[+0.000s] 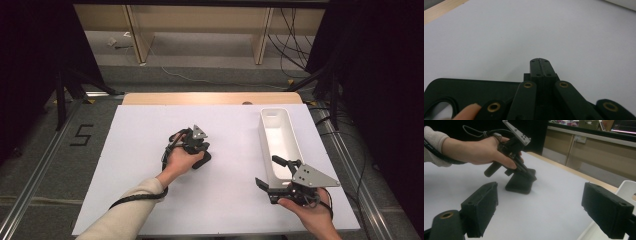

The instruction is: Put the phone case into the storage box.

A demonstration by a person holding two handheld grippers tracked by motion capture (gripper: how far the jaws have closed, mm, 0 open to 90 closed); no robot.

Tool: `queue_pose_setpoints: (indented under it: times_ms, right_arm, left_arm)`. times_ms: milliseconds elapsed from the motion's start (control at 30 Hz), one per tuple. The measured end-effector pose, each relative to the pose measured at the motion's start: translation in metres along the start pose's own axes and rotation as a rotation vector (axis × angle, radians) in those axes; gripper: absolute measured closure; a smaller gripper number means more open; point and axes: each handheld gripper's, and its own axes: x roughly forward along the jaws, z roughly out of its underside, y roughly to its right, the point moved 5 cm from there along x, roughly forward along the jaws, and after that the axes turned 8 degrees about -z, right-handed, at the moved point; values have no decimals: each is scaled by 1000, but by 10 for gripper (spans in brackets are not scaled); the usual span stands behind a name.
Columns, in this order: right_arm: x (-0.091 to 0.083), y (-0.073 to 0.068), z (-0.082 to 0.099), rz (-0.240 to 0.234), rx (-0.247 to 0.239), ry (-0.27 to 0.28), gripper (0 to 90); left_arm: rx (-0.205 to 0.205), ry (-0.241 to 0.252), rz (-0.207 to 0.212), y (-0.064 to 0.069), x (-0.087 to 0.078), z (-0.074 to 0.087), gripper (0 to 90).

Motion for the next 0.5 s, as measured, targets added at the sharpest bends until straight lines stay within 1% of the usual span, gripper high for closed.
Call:
queue_pose_setpoints:
  times_ms: [167,300,433,500]
  right_arm:
    - [0,-1,0,-3,-2,0,151]
    - [1,-1,0,-5,-3,4,151]
    - [0,-1,0,-5,-3,0,151]
    - [0,-1,0,-5,-6,0,151]
  left_arm:
    - [12,-5,5,7,6,-1,898]
    - [10,-9,2,9,10,-1,898]
    - [23,-19,1,11,11,0,898]
    - [24,-24,1,11,12,1,898]
